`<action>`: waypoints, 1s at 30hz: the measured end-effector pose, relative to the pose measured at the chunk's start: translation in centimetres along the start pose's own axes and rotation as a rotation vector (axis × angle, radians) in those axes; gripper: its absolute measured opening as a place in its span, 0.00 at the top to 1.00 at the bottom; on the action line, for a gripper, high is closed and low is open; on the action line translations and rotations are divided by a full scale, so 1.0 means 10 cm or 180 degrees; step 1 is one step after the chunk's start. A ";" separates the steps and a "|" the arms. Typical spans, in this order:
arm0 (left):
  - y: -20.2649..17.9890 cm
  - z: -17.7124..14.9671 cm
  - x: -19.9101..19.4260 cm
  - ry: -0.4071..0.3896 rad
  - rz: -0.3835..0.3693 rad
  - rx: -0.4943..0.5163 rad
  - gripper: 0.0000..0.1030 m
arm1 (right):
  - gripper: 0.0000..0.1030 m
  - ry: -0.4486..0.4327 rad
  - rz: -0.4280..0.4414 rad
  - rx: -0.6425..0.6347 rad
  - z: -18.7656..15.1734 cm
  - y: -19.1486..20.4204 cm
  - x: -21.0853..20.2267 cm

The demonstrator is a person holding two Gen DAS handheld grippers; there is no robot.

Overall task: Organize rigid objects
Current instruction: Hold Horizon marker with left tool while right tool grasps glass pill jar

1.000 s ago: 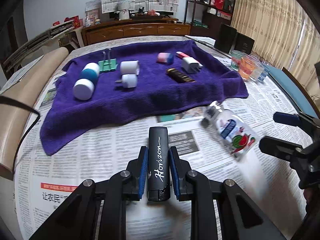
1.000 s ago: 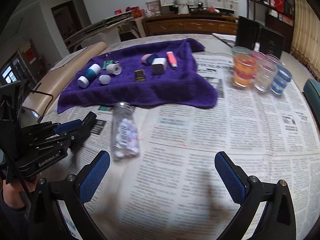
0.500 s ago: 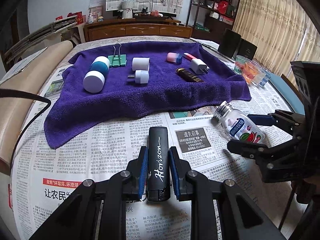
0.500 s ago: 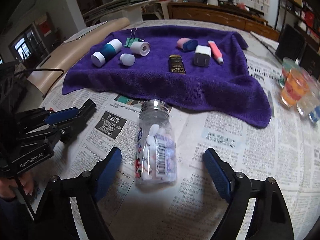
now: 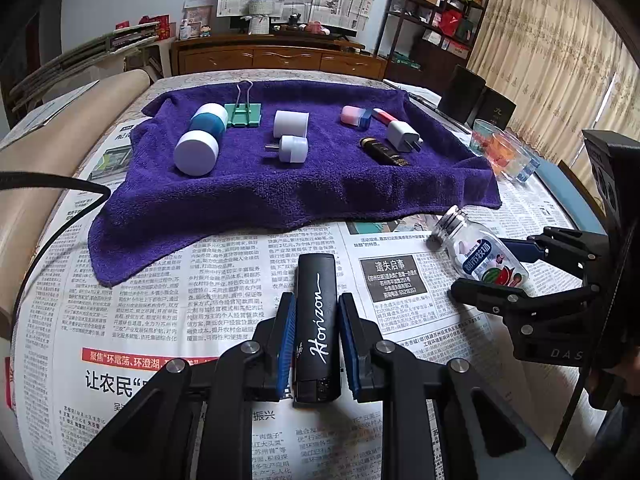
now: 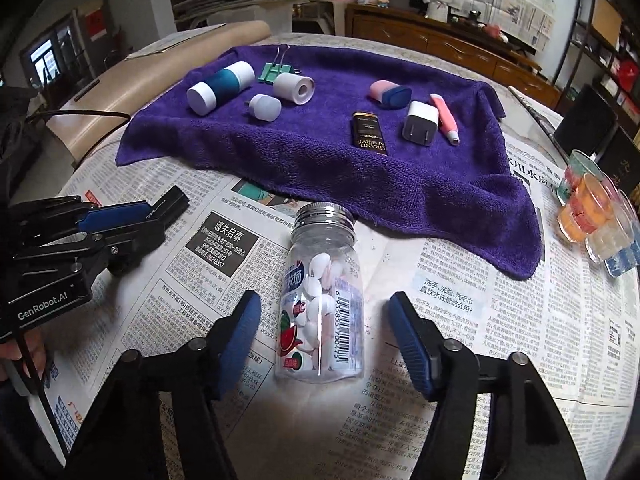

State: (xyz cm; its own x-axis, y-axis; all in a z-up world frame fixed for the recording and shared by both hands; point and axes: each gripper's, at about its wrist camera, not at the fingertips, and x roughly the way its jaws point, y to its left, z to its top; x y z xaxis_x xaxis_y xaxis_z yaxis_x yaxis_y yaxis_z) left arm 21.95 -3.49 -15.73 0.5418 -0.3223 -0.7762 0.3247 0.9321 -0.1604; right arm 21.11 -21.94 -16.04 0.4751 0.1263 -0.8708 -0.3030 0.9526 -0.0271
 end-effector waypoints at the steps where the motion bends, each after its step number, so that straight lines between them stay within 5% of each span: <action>1: 0.01 0.00 0.00 -0.0001 -0.0003 -0.0003 0.80 | 0.41 0.0001 0.0003 -0.0004 0.00 0.00 0.00; 6: 0.00 0.01 -0.04 -0.0025 -0.0007 -0.0002 0.80 | 0.46 0.0049 0.0009 -0.0006 0.02 0.02 0.00; 8: 0.01 0.02 -0.06 -0.0038 -0.0011 -0.0008 0.80 | 0.60 0.0056 0.0007 0.0005 0.02 0.02 -0.02; 20: -0.01 0.06 -0.14 -0.0087 0.0017 0.0012 0.80 | 0.60 0.0008 0.0092 0.0186 -0.01 -0.02 -0.10; 30: -0.02 0.40 -0.30 -0.0189 0.0006 0.0040 0.80 | 0.60 -0.0158 0.0100 0.0284 0.09 -0.16 -0.39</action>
State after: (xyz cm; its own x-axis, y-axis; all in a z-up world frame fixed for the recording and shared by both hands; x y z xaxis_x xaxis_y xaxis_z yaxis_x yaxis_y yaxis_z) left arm 23.36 -3.41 -10.97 0.5874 -0.3303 -0.7389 0.3332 0.9307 -0.1511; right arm 20.46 -23.67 -12.20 0.5076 0.1679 -0.8451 -0.2447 0.9685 0.0454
